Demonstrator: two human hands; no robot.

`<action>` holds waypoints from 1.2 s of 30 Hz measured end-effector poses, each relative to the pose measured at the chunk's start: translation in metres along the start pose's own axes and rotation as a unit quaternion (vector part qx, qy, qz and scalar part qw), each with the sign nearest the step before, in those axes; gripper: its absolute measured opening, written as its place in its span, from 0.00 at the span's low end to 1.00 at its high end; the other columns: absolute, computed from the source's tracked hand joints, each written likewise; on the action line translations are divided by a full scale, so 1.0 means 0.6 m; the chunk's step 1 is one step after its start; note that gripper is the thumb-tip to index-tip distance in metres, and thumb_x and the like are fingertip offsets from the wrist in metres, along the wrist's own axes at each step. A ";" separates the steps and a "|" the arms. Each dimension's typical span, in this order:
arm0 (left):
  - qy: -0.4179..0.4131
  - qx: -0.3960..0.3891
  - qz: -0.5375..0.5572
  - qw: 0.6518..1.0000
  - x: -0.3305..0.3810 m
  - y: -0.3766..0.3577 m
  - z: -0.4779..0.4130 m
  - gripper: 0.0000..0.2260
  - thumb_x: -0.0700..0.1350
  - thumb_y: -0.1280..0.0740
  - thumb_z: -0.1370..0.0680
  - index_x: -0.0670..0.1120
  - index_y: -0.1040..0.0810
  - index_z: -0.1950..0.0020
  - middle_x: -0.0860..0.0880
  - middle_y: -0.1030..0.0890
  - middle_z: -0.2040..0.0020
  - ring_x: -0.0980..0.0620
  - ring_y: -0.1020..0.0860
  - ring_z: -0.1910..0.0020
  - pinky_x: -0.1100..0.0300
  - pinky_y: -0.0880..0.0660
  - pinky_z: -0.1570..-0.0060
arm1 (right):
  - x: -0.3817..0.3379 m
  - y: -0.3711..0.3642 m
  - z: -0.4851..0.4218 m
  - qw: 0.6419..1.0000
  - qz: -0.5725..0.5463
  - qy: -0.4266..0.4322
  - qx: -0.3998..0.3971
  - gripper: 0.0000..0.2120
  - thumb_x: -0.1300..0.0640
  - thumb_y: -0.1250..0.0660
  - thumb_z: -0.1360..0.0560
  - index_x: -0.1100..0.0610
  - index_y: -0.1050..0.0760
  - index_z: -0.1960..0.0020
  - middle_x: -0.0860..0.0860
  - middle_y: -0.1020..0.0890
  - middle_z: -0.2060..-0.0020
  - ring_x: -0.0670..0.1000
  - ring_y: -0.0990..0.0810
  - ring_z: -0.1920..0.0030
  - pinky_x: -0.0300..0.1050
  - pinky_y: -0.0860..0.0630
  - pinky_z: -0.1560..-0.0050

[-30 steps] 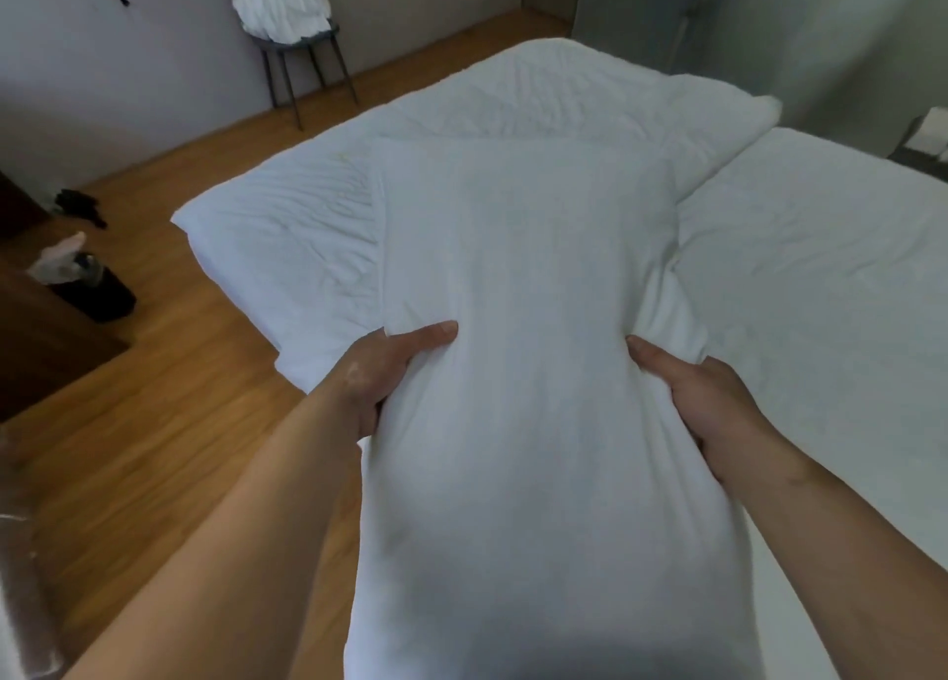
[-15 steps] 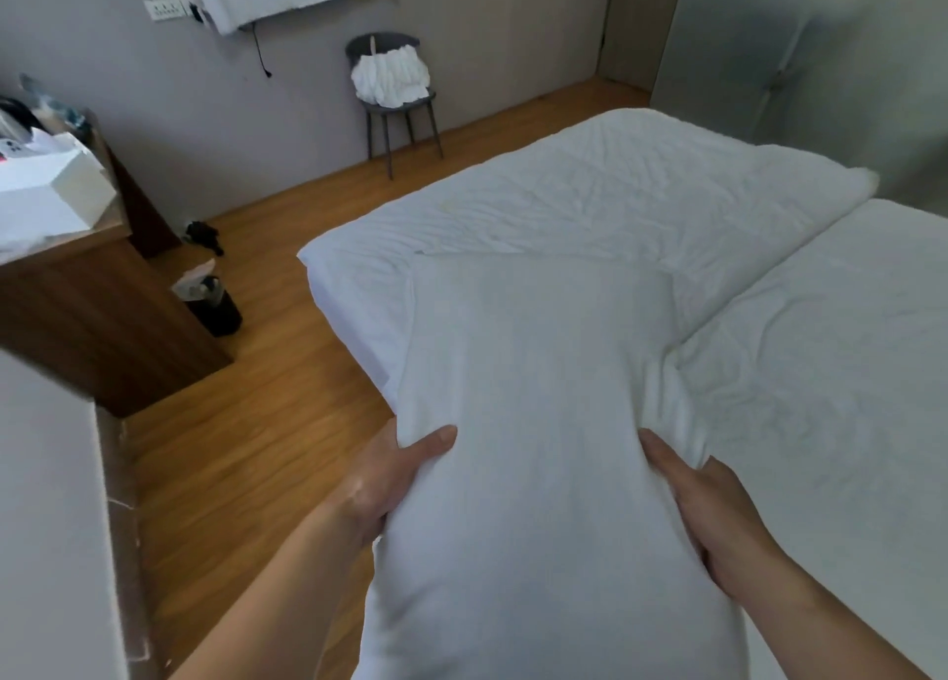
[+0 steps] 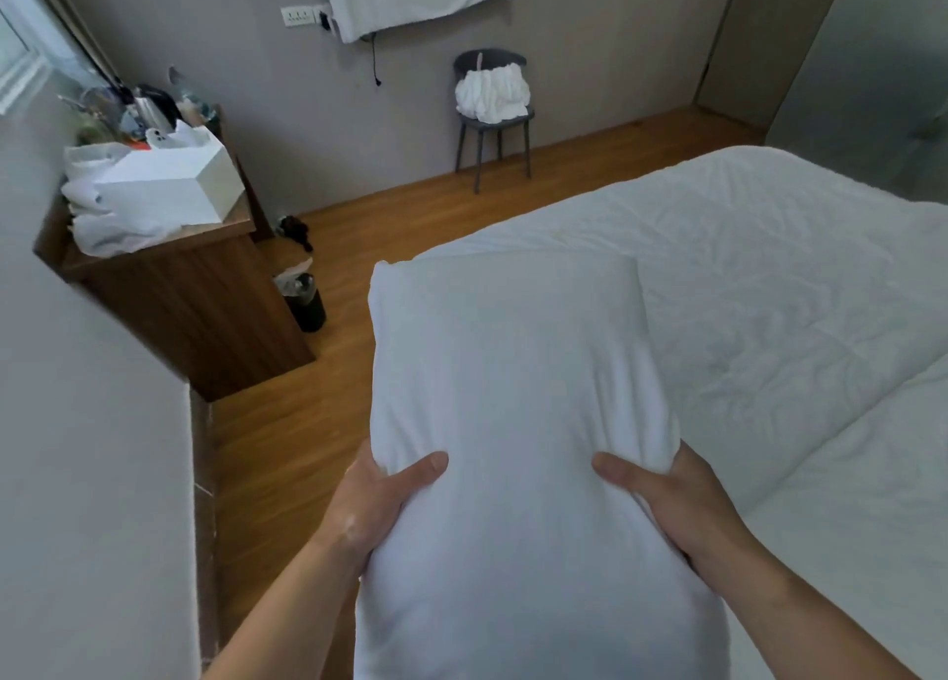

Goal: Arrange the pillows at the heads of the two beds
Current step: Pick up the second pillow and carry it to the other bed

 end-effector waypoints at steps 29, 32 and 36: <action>0.029 0.210 0.053 0.976 0.193 0.390 -0.580 0.42 0.66 0.17 0.40 0.54 0.24 0.29 0.50 0.13 0.39 0.43 0.14 0.42 0.39 0.19 0.39 | -0.291 -0.511 -0.715 0.982 0.084 0.022 -0.169 0.21 0.46 0.17 0.36 0.44 0.18 0.46 0.35 0.13 0.58 0.45 0.14 0.54 0.47 0.20 0.51; 0.029 0.210 0.049 0.976 0.220 0.466 -0.670 0.43 0.67 0.18 0.41 0.56 0.25 0.29 0.51 0.14 0.38 0.43 0.14 0.41 0.39 0.19 0.39 | -0.321 -0.590 -0.776 0.986 0.077 0.024 -0.149 0.22 0.45 0.17 0.37 0.43 0.18 0.46 0.37 0.12 0.58 0.46 0.14 0.53 0.47 0.20 0.52; 0.028 0.175 0.031 0.984 0.293 0.565 -0.785 0.43 0.67 0.18 0.41 0.55 0.24 0.30 0.50 0.13 0.39 0.43 0.14 0.42 0.38 0.19 0.39 | -0.378 -0.687 -0.841 0.990 0.067 0.029 -0.121 0.22 0.46 0.17 0.36 0.43 0.19 0.44 0.35 0.13 0.57 0.45 0.14 0.53 0.46 0.21 0.53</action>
Point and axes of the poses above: each hand's wrist, its own z-axis away from the middle knuckle, its own y-axis out of the back of the hand, x = y × z, the point moved 3 cm from there along -z, towards the middle knuckle
